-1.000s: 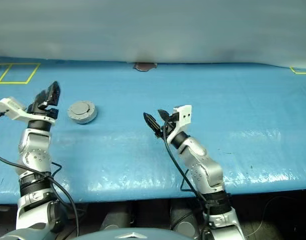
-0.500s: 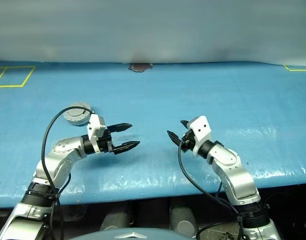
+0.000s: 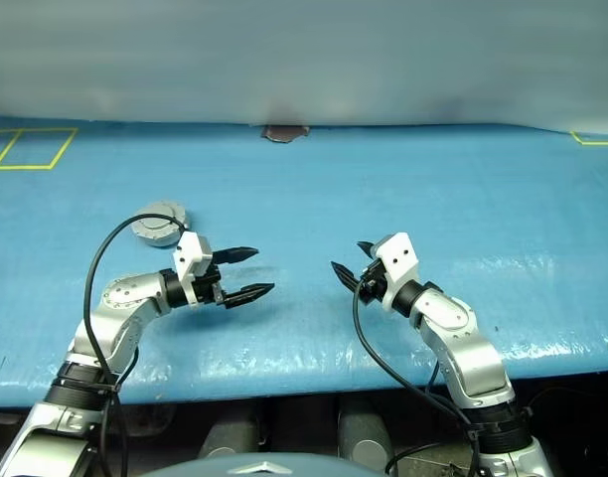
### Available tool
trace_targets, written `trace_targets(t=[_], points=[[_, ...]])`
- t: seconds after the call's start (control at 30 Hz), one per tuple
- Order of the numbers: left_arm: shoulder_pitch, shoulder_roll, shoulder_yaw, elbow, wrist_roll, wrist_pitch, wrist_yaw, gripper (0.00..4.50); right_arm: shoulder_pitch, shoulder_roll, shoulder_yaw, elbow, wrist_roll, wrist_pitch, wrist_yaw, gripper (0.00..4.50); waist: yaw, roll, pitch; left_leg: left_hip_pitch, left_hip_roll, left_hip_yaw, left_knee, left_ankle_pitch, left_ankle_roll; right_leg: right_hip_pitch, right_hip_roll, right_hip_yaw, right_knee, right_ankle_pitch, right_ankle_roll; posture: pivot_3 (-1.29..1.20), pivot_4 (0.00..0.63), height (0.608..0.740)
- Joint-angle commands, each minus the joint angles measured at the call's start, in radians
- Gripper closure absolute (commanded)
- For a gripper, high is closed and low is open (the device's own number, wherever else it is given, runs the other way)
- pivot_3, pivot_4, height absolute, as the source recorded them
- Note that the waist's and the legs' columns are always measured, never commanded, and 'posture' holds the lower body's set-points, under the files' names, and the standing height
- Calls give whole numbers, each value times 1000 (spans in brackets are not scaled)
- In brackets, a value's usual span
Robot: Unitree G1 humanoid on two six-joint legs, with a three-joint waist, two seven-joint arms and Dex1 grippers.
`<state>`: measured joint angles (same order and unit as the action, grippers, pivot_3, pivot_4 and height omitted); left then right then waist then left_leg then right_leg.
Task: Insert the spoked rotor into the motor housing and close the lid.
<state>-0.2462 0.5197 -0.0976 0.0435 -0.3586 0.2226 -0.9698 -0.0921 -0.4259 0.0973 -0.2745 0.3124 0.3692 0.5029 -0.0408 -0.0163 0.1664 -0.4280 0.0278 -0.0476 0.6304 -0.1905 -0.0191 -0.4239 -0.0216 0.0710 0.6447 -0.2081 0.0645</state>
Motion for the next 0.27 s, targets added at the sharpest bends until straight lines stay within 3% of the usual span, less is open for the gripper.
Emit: trace_targets(t=[0.03, 0.27], points=[[-16, 5, 20, -37, 7, -15, 6, 41, -16, 10, -23, -17, -11, -30, 2, 1011, 2, 0, 0, 0, 0, 0, 0, 0, 0, 0, 0, 0, 0, 0, 0, 0, 150, 740], [-29, -5, 25, -47, 11, -15, 28, 41, -22, 24, -31, -17, -27, -41, -2, 1011, 4, 0, 0, 0, 0, 0, 0, 0, 0, 0, 0, 0, 0, 0, 0, 0, 150, 740]])
